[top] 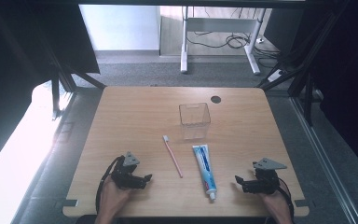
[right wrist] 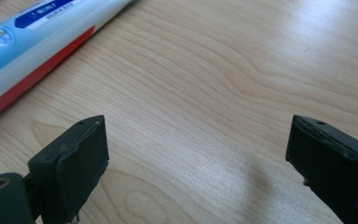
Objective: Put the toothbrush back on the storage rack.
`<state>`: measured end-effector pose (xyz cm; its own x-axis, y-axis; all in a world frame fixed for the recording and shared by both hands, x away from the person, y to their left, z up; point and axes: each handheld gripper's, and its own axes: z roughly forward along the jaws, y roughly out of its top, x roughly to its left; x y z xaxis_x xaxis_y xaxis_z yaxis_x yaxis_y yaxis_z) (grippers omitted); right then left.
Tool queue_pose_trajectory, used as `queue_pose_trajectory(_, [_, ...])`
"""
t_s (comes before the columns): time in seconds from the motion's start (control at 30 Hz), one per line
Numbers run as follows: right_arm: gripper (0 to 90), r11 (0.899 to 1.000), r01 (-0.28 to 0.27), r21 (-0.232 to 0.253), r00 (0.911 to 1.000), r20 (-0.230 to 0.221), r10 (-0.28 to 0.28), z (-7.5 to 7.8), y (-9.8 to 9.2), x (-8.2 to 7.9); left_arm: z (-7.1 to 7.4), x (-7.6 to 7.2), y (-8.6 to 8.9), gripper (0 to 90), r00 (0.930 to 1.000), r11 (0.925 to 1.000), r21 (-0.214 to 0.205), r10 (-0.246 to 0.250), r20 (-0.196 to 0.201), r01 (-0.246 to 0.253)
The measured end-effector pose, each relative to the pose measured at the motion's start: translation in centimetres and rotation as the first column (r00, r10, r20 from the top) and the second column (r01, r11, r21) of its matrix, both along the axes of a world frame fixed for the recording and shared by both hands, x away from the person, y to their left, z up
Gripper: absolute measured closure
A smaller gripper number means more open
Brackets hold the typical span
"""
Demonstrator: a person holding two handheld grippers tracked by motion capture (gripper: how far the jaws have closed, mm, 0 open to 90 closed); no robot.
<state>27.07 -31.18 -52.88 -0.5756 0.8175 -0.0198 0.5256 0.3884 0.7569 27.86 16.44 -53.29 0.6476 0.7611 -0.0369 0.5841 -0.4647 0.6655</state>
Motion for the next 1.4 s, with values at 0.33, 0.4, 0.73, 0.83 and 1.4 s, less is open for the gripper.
queue_pose_trajectory(0.33, [5.8, 1.0, -0.014, 0.002, 0.9999, 0.008, 0.014, 0.1, 0.1, -0.1, 0.0, 0.0, -0.2, 12.6, 0.9999, 1.0, 0.0, 0.009, -0.013, -0.009])
queue_pose_trajectory(0.4, [5.9, 1.0, -0.015, 0.0, 0.9999, 0.006, 0.015, 0.0, 0.1, 0.0, 0.0, 0.0, -0.3, 12.6, 0.9997, 0.9999, -0.002, 0.012, -0.022, -0.012])
queue_pose_trajectory(0.73, [6.5, 1.0, -0.013, -0.006, 0.9999, -0.002, 0.013, -0.1, 0.1, 0.0, 0.5, 0.1, -0.5, 12.7, 0.9995, 0.9998, -0.004, 0.02, -0.022, -0.02])
queue_pose_trajectory(0.83, [6.7, 1.0, -0.012, -0.007, 0.9999, 0.0, 0.012, -0.1, 0.1, 0.0, 0.6, 0.1, -0.6, 12.8, 0.9995, 0.9998, 0.001, 0.02, -0.023, -0.02])
queue_pose_trajectory(1.4, [8.1, 1.0, -0.017, -0.013, 0.9998, 0.007, 0.017, -0.1, 0.2, -0.1, 1.7, 0.3, -1.9, 23.4, 0.9989, 0.9987, 0.019, -0.047, -0.009, 0.047])
